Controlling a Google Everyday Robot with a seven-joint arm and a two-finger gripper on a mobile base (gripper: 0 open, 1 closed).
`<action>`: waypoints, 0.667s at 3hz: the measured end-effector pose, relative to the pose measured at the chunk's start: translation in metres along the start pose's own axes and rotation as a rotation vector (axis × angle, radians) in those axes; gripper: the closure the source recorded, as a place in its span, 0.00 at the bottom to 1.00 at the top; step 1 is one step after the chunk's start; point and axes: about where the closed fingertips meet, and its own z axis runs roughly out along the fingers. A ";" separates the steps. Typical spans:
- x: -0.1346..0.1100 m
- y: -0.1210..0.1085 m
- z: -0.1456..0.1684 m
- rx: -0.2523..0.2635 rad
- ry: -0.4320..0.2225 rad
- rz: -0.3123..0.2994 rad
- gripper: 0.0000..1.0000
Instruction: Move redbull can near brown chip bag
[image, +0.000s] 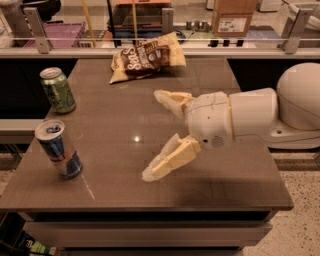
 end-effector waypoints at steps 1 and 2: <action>0.007 -0.004 0.029 0.043 -0.046 -0.007 0.00; 0.010 -0.009 0.051 0.073 -0.082 -0.005 0.00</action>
Offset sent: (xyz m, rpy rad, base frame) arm 0.0328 0.0606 -0.0404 0.1428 -0.0469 -0.0921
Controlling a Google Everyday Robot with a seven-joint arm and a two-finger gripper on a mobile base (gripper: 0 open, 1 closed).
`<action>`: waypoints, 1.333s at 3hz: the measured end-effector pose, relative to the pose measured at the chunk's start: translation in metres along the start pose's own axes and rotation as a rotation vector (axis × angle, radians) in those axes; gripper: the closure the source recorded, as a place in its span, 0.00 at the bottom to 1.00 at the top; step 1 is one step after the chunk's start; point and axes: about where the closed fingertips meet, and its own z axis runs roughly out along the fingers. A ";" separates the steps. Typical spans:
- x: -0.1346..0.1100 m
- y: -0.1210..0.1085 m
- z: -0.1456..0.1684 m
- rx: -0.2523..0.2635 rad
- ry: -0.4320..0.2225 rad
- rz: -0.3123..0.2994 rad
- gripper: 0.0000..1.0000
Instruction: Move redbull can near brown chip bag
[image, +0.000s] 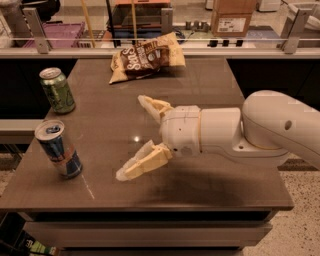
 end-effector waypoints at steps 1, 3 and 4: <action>0.001 0.001 0.020 -0.002 -0.025 0.006 0.00; 0.002 0.020 0.061 -0.091 -0.072 0.052 0.00; 0.005 0.026 0.078 -0.120 -0.093 0.074 0.00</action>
Offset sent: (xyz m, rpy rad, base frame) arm -0.0031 0.0636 -0.0199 0.0766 0.0641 0.0924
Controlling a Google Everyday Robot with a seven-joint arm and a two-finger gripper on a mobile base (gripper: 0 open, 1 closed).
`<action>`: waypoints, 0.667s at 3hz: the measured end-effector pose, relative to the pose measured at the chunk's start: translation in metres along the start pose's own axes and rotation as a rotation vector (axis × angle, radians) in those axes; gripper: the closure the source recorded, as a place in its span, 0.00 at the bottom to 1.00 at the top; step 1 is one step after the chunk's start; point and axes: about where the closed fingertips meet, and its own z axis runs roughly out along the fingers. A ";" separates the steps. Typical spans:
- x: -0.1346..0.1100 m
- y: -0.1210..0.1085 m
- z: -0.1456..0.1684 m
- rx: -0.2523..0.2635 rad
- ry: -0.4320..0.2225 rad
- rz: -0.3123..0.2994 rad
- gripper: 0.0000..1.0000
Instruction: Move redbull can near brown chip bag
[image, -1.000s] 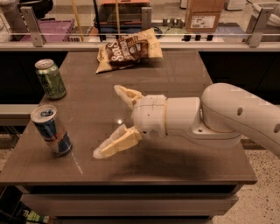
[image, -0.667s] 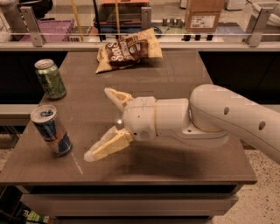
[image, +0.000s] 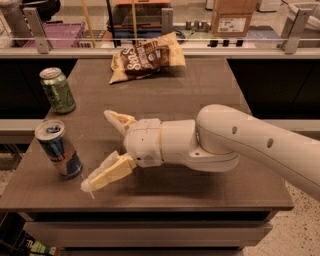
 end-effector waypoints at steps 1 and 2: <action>-0.001 0.004 0.020 -0.027 -0.022 0.006 0.00; -0.008 0.009 0.046 -0.054 -0.036 -0.002 0.00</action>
Offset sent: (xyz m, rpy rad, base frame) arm -0.0037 0.0621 -0.0018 0.0419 0.0081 0.0705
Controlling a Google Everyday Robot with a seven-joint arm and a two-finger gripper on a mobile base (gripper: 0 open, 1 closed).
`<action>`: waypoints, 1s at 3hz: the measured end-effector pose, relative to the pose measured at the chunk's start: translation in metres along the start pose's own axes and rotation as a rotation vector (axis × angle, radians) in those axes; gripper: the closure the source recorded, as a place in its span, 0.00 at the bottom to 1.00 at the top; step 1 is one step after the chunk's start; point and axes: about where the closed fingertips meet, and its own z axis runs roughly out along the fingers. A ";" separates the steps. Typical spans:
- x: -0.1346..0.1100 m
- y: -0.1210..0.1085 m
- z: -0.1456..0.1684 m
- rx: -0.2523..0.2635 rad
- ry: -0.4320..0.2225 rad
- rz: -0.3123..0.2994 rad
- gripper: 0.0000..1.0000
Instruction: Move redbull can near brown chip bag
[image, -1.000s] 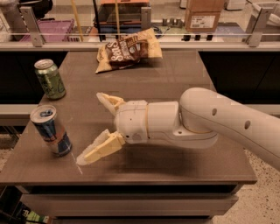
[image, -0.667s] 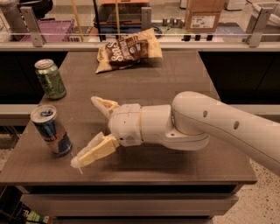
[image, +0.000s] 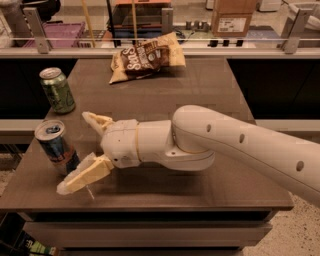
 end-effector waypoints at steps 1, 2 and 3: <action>-0.003 0.002 0.015 -0.011 -0.007 -0.007 0.00; -0.004 0.003 0.016 -0.013 -0.006 -0.009 0.18; -0.005 0.005 0.017 -0.017 -0.006 -0.012 0.41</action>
Offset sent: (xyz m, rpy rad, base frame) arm -0.0015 0.0131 0.0004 0.0053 -0.0045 0.0101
